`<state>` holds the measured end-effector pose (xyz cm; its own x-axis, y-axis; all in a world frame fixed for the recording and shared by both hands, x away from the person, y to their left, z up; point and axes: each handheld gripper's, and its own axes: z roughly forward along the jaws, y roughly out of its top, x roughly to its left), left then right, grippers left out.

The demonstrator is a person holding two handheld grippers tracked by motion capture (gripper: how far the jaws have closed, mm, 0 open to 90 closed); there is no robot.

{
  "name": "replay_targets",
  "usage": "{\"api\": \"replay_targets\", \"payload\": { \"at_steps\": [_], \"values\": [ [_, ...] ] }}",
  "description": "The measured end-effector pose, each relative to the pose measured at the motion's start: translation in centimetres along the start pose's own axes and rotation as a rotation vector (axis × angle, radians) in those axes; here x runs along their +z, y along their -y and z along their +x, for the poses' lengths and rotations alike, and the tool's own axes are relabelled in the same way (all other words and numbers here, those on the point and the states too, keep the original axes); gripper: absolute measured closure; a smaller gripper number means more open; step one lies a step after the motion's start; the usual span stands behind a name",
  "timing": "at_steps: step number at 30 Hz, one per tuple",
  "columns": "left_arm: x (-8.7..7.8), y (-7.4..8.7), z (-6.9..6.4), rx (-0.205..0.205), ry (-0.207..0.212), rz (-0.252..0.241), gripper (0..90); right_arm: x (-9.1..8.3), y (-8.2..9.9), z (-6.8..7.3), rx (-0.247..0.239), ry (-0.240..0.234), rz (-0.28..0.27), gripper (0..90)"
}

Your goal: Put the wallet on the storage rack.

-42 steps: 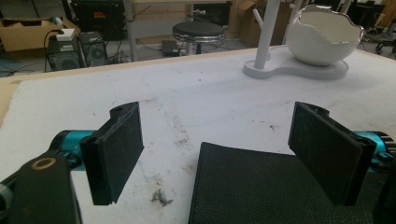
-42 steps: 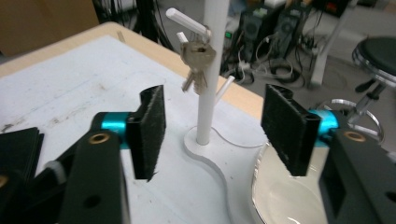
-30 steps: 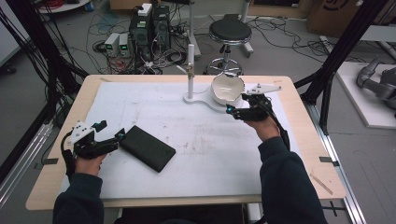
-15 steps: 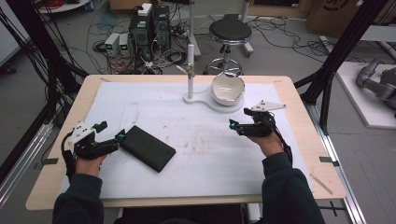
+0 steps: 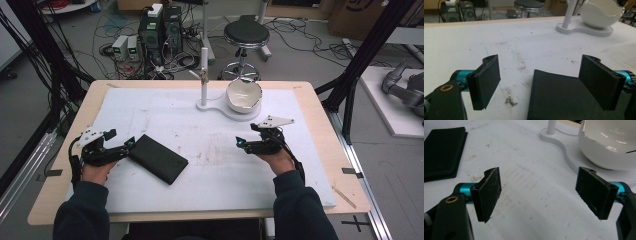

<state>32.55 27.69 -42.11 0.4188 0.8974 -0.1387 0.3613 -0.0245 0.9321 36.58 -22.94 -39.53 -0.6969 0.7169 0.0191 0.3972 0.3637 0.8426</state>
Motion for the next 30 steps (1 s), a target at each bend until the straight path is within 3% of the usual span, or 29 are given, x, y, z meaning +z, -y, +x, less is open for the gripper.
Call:
{"api": "replay_targets", "payload": {
  "at_steps": [2, 4, 5, 6, 7, 9, 10, 11, 12, 13, 14, 15, 16, 19, 22, 27, 29, 30],
  "values": [
    [0.2, 0.0, 0.2, -0.019, -0.001, 0.011, 17.2, 0.4, 0.4, 0.4, -0.002, -0.015, 0.008, 20.9],
    [1.1, 0.5, 0.4, -0.009, 0.005, 0.11, 17.7, 0.7, 0.7, 0.7, -0.015, -0.028, 0.031, 20.9],
    [1.1, 0.5, 0.4, -0.009, 0.005, 0.11, 17.7, 0.7, 0.7, 0.7, -0.015, -0.028, 0.031, 20.9],
    [1.9, 1.0, 0.6, -0.01, 0.003, 0.185, 18.0, 0.9, 0.7, 0.9, -0.027, -0.043, 0.039, 21.0],
    [1.9, 1.0, 0.6, -0.01, 0.003, 0.185, 19.1, 0.9, 0.7, 0.9, -0.027, -0.043, 0.039, 21.0],
    [2.5, 1.3, 0.8, -0.022, 0.025, 0.22, 22.9, 0.9, 0.7, 1.1, -0.026, -0.052, 0.034, 21.0],
    [2.9, 1.6, 1.0, -0.033, 0.044, 0.262, 25.9, 0.9, 0.6, 1.2, -0.032, -0.057, 0.031, 21.0],
    [2.9, 1.6, 1.0, -0.033, 0.044, 0.262, 26.5, 0.9, 0.6, 1.2, -0.032, -0.057, 0.031, 21.0],
    [3.1, 1.9, 1.3, -0.062, 0.078, 0.298, 28.3, 0.8, 0.7, 1.2, -0.031, -0.065, 0.034, 21.0],
    [3.1, 1.9, 1.3, -0.062, 0.078, 0.298, 31.0, 0.8, 0.7, 1.2, -0.031, -0.065, 0.034, 21.0],
    [3.0, 2.0, 1.7, -0.103, 0.14, 0.304, 36.4, 0.8, 0.7, 1.3, -0.031, -0.075, 0.037, 21.1],
    [3.0, 2.0, 1.7, -0.103, 0.14, 0.304, 42.7, 0.8, 0.7, 1.3, -0.031, -0.075, 0.037, 21.1],
    [2.9, 2.1, 1.7, -0.092, 0.198, 0.304, 56.3, 0.9, 0.7, 1.5, -0.031, -0.088, 0.033, 21.2],
    [2.9, 2.0, 1.7, -0.107, 0.198, 0.309, 59.5, 1.0, 0.6, 1.8, -0.044, -0.1, 0.03, 21.2],
    [2.5, 1.9, 1.6, -0.105, 0.217, 0.293, 74.7, 1.6, 0.5, 2.8, -0.064, -0.138, 0.041, 21.3],
    [2.5, 1.8, 0.9, -0.091, 0.266, 0.265, 79.9, 2.4, 0.5, 3.3, -0.066, -0.16, 0.064, 21.2],
    [2.2, 1.4, 0.7, -0.105, 0.29, 0.21, 81.4, 2.9, 0.5, 3.5, -0.049, -0.181, 0.065, 21.2],
    [2.2, 1.4, 0.7, -0.105, 0.29, 0.21, 81.9, 3.1, 0.4, 3.6, -0.048, -0.188, 0.06, 21.2]
  ]
}}
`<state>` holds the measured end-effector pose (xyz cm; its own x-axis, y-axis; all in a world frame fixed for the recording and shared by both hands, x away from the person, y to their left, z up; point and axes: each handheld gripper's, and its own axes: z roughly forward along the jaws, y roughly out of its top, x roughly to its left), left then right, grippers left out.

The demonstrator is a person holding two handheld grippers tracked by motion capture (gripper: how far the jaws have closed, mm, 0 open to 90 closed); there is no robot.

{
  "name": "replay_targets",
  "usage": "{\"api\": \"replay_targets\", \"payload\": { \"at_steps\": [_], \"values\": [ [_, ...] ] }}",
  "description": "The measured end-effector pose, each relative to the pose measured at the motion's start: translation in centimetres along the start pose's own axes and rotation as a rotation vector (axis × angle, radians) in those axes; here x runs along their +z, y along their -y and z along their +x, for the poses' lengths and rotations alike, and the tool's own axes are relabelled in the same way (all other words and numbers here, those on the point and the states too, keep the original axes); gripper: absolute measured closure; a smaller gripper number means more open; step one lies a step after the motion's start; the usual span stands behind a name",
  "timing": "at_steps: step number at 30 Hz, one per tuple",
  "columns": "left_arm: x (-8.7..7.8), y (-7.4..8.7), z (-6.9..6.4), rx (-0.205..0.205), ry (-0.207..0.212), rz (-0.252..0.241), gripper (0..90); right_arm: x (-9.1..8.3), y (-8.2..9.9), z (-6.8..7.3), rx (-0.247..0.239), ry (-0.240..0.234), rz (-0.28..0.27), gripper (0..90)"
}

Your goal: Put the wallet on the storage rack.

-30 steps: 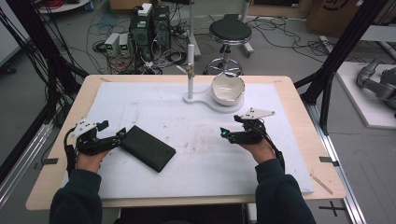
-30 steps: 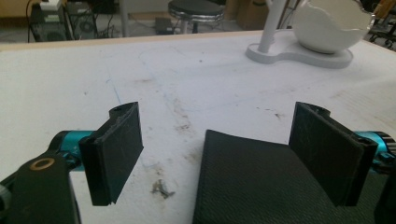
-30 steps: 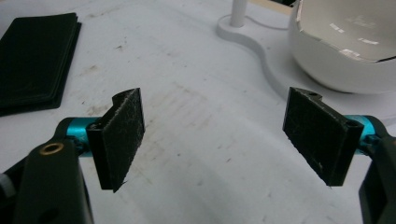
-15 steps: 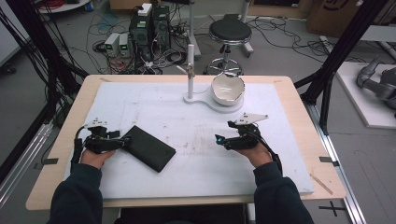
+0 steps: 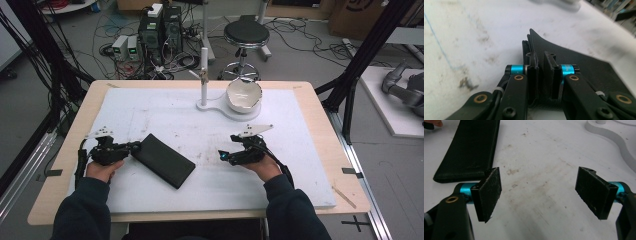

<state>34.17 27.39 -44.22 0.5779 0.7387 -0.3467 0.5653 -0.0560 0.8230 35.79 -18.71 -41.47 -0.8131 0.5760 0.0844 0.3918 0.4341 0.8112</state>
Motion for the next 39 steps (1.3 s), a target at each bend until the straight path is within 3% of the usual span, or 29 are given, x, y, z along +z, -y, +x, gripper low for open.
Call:
{"api": "replay_targets", "payload": {
  "at_steps": [1, 5, 6, 13, 14, 17, 18, 21, 24, 28, 39],
  "values": [
    [-0.3, -0.2, -0.2, 0.002, 0.018, -0.039, 82.3, 0.1, -0.1, 0.1, 0.003, -0.008, -0.002, 21.2],
    [-0.6, -0.5, -0.8, 0.018, 0.022, -0.084, 83.5, 0.9, -0.3, 0.6, 0.01, -0.045, -0.001, 21.2],
    [-0.8, -0.8, -1.3, 0.042, 0.027, -0.123, 83.6, 1.2, -0.3, 0.9, 0.007, -0.061, -0.002, 21.2],
    [-1.2, -1.7, -2.7, 0.112, 0.037, -0.183, 83.8, 3.5, -0.9, 2.1, 0.001, -0.141, 0.001, 21.2],
    [-1.2, -1.9, -3.0, 0.127, 0.044, -0.196, 83.8, 4.5, -1.2, 2.4, -0.002, -0.162, 0.006, 21.2],
    [-1.2, -2.0, -3.2, 0.139, 0.047, -0.204, 83.8, 5.6, -1.5, 2.7, -0.008, -0.185, 0.02, 21.2],
    [-1.2, -2.0, -3.2, 0.145, 0.047, -0.207, 83.9, 6.7, -1.9, 3.1, -0.013, -0.217, 0.027, 21.2],
    [-1.2, -2.0, -3.3, 0.147, 0.049, -0.21, 83.9, 7.5, -2.2, 3.4, -0.018, -0.24, 0.032, 21.2],
    [-1.2, -2.0, -3.2, 0.154, 0.051, -0.214, 83.8, 9.1, -2.7, 3.7, -0.01, -0.293, 0.036, 21.2],
    [-1.2, -2.0, -3.3, 0.16, 0.052, -0.22, 83.9, 10.5, -3.2, 4.0, -0.013, -0.314, 0.053, 21.3],
    [-1.2, -2.1, -3.7, 0.181, 0.071, -0.253, 83.9, 12.1, -4.1, 4.0, 0.02, -0.42, 0.052, 21.2]
  ]
}}
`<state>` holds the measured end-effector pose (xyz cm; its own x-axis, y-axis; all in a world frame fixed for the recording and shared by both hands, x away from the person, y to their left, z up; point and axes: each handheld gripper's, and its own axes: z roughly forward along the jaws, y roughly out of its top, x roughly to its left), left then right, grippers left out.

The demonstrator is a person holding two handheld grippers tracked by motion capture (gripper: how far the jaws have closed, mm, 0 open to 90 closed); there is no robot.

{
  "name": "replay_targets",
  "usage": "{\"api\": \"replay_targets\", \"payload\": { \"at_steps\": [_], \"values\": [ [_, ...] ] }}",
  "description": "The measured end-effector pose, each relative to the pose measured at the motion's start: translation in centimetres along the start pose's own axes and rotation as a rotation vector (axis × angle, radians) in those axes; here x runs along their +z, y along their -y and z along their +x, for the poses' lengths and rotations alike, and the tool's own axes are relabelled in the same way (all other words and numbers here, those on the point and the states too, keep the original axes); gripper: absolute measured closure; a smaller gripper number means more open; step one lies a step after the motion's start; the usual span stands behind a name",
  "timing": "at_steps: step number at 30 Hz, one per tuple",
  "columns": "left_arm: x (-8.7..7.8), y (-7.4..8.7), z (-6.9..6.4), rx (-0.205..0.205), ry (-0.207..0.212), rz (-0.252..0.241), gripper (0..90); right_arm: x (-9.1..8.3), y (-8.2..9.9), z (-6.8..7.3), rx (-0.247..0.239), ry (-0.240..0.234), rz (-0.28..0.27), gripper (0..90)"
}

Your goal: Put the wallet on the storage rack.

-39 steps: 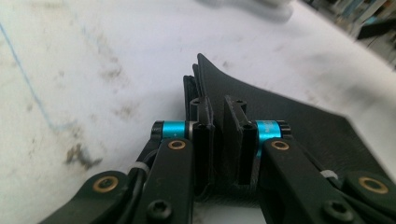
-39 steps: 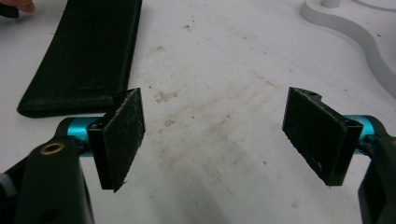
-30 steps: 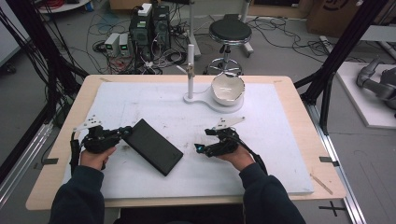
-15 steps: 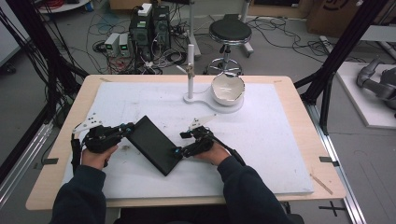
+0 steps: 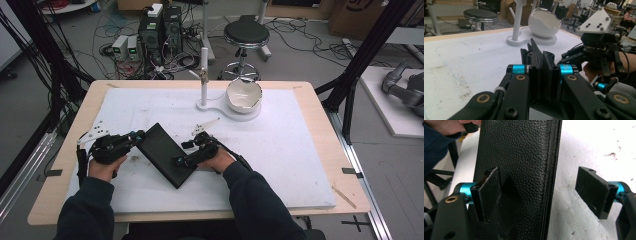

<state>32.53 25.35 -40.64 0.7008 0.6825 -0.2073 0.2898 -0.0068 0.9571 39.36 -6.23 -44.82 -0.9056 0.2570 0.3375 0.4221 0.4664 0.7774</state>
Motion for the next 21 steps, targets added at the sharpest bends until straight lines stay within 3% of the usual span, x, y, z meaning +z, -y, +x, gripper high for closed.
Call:
{"api": "replay_targets", "payload": {
  "at_steps": [3, 5, 6, 8, 11, 18, 21],
  "values": [
    [0.0, 0.0, -0.1, 0.011, -0.003, -0.005, 83.9, 0.0, 0.1, -0.3, 0.015, -0.046, 0.001, 29.3],
    [0.1, 0.0, -0.1, 0.012, -0.005, -0.005, 84.0, -0.2, 0.0, -0.2, 0.002, -0.081, 0.007, 41.8],
    [0.1, 0.0, -0.1, 0.012, -0.005, -0.005, 84.0, -0.2, -0.1, -0.2, -0.02, -0.08, 0.005, 41.9],
    [0.1, 0.0, -0.1, 0.011, -0.006, -0.008, 84.0, -0.3, -0.1, 0.0, -0.015, -0.074, 0.011, 43.9],
    [0.1, 0.0, -0.2, 0.014, -0.01, -0.011, 84.0, -1.0, -0.3, -0.3, -0.019, -0.08, 0.004, 58.8],
    [0.2, 0.1, -0.2, 0.008, -0.013, -0.015, 83.8, -1.7, -0.4, -0.5, 0.01, -0.098, 0.002, 70.0],
    [0.2, 0.1, -0.1, 0.001, -0.011, -0.018, 82.9, -2.0, -0.5, -0.4, -0.002, -0.098, 0.002, 73.0]
  ]
}}
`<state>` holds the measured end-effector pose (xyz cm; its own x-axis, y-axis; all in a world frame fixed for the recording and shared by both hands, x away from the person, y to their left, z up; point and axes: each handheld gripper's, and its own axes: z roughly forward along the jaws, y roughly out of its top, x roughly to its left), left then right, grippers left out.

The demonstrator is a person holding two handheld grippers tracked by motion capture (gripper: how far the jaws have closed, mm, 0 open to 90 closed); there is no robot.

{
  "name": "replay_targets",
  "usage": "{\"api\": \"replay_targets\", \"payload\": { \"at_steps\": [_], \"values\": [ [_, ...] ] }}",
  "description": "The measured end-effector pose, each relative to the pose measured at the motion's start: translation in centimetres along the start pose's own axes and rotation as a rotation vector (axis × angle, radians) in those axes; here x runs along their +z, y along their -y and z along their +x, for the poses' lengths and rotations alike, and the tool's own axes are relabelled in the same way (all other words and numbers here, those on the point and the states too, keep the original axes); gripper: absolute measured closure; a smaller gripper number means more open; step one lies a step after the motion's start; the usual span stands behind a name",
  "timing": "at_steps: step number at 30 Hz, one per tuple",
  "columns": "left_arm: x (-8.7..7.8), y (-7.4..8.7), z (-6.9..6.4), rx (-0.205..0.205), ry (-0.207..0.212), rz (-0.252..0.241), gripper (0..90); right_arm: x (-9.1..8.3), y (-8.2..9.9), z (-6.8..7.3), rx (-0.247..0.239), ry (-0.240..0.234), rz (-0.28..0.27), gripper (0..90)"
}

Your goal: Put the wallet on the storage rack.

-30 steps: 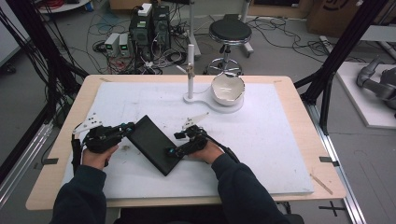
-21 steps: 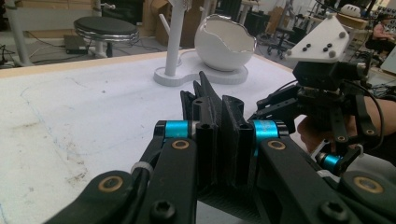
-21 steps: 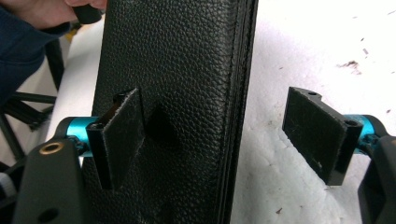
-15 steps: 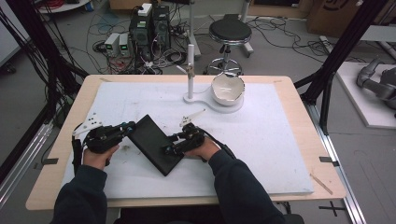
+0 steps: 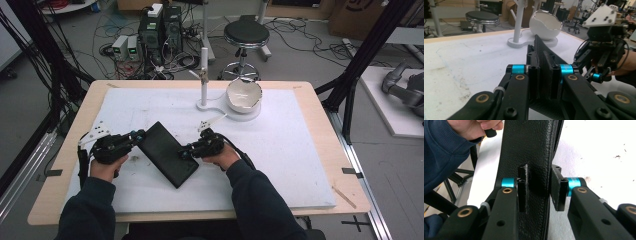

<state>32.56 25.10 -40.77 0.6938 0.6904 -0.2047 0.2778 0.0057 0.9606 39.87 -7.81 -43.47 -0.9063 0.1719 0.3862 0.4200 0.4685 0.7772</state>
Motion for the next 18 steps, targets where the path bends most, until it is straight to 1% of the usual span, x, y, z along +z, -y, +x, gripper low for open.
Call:
{"api": "replay_targets", "payload": {
  "at_steps": [1, 2, 3, 4, 5, 6, 7, 8, 9, 10, 11, 12, 13, 14, 15, 16, 18],
  "values": [
    [0.0, 0.0, 0.0, -0.005, -0.008, 0.004, 82.9, 0.0, 0.0, 0.0, 0.0, 0.0, 0.0, 73.0],
    [0.1, 0.1, 0.1, -0.016, -0.024, 0.001, 75.9, -0.1, -0.1, 0.3, -0.016, 0.007, 0.001, 74.9],
    [0.0, 0.2, 0.2, -0.037, -0.046, 0.004, 75.9, -0.1, -0.1, 0.3, -0.016, 0.007, 0.001, 74.9],
    [-0.1, 0.4, 0.6, -0.077, -0.063, 0.0, 67.3, -0.2, -0.1, 0.4, -0.025, 0.015, 0.006, 75.0],
    [-0.2, 0.5, 0.8, -0.094, -0.074, -0.003, 61.2, -0.3, -0.2, 0.5, -0.03, 0.027, 0.008, 75.0],
    [-0.5, 0.7, 1.2, -0.125, -0.083, -0.007, 53.2, -0.4, -0.1, 0.6, -0.032, 0.033, 0.004, 75.1],
    [-0.5, 0.7, 1.2, -0.125, -0.083, -0.007, 50.7, -0.4, -0.1, 0.6, -0.032, 0.033, 0.004, 75.1],
    [-0.7, 0.9, 1.6, -0.156, -0.081, 0.007, 48.5, -0.7, -0.1, 0.7, -0.042, 0.047, 0.005, 75.2],
    [-0.7, 0.9, 1.6, -0.156, -0.081, 0.007, 46.0, -0.7, -0.1, 0.7, -0.042, 0.047, 0.005, 75.2],
    [-0.6, 1.0, 1.8, -0.182, -0.054, 0.022, 44.3, -1.0, -0.2, 1.0, -0.057, 0.063, 0.002, 75.4],
    [-0.6, 1.0, 1.8, -0.182, -0.054, 0.022, 44.2, -1.0, -0.2, 1.0, -0.057, 0.063, 0.002, 75.4],
    [-0.3, 1.1, 1.7, -0.194, -0.026, 0.042, 43.6, -1.4, -0.2, 1.2, -0.07, 0.085, -0.005, 75.6],
    [-0.3, 1.1, 1.7, -0.194, -0.026, 0.042, 43.4, -1.4, -0.2, 1.2, -0.07, 0.085, -0.005, 75.6],
    [0.2, 1.4, 1.6, -0.213, 0.011, 0.074, 43.1, -1.8, -0.3, 1.5, -0.09, 0.101, -0.016, 76.0],
    [0.2, 1.4, 1.6, -0.213, 0.011, 0.074, 42.0, -2.0, -0.3, 1.6, -0.094, 0.104, -0.016, 76.3],
    [0.7, 1.7, 1.7, -0.244, 0.039, 0.109, 40.6, -2.2, -0.3, 1.7, -0.106, 0.101, -0.023, 76.6],
    [1.1, 1.9, 1.7, -0.278, 0.076, 0.121, 39.8, -2.3, -0.3, 2.0, -0.13, 0.108, -0.03, 76.8]
  ]
}}
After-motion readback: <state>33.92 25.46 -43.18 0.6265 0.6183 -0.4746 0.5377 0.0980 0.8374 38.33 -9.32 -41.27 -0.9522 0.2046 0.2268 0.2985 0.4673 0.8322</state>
